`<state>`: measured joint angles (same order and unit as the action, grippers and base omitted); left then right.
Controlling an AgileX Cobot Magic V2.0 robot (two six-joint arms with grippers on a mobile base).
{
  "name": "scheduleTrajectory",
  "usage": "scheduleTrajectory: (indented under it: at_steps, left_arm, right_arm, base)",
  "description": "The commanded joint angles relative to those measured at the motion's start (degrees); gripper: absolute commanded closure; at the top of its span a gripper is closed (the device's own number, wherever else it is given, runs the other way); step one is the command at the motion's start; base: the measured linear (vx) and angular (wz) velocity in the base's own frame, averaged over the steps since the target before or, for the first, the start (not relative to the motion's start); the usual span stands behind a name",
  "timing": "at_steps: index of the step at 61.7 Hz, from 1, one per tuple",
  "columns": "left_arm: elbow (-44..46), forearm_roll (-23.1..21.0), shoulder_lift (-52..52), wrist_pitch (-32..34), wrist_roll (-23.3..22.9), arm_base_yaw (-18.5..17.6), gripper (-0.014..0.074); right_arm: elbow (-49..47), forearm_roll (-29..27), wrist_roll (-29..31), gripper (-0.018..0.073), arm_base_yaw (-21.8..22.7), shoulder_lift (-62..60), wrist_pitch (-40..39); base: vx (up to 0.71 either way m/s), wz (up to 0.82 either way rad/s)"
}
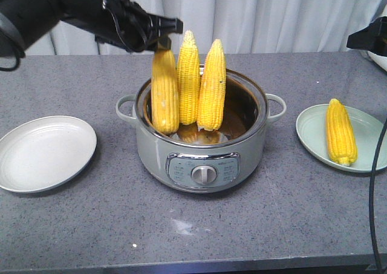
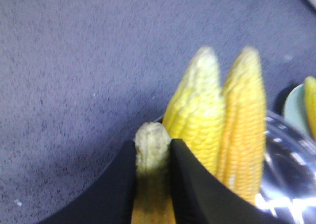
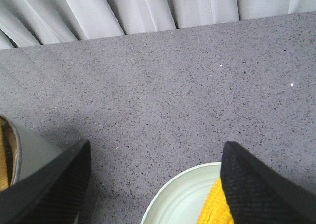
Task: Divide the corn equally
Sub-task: 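Lift the cob out of the pot with the left gripper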
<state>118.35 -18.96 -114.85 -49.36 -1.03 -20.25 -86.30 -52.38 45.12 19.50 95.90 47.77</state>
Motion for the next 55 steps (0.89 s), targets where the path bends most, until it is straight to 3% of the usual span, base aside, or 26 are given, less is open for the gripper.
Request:
scheduleTrajectory:
  at_steps: [1, 14, 20, 32, 38, 48, 55]
  left_arm:
    - [4.0, -1.1, 6.1, 3.7, 0.0, 0.0, 0.0604]
    - [8.8, 1.1, 10.7, 2.2, 0.0, 0.0, 0.0604]
    - [9.6, 7.8, 13.1, -0.7, -0.1, 0.0, 0.0604]
    - [9.6, 26.1, 14.9, -12.0, -3.9, 0.0, 0.0603]
    - [9.6, 32.3, 14.3, -15.9, -5.4, 0.2, 0.0603]
    - [9.1, 32.8, 13.1, -17.2, -6.6, 3.5, 0.0603]
    - [6.3, 31.8, 12.4, -18.5, -6.6, 7.8, 0.0603]
  right_arm:
    - [-1.7, -2.4, 0.1, 0.0032, 0.2, -2.7, -1.6]
    - [-1.7, -2.4, 0.1, 0.0032, 0.2, -2.7, -1.6]
    - [-1.7, -2.4, -0.1, 0.0032, 0.2, -2.7, -1.5]
    - [-1.7, -3.4, -0.6, 0.0032, 0.2, -2.7, -0.1]
    - [-1.7, -4.9, -0.5, 0.0032, 0.2, -2.7, 1.9]
    - [-1.7, -7.6, -0.5, 0.0032, 0.2, -2.7, 5.2]
    - [-1.7, -8.6, -0.3, 0.0032, 0.2, -2.7, 6.0]
  base:
    - [0.00, 0.00]
    - [0.00, 0.00]
    - [0.00, 0.00]
    - [0.00, 0.00]
    - [0.00, 0.00]
    - [0.00, 0.00]
    - [0.00, 0.00]
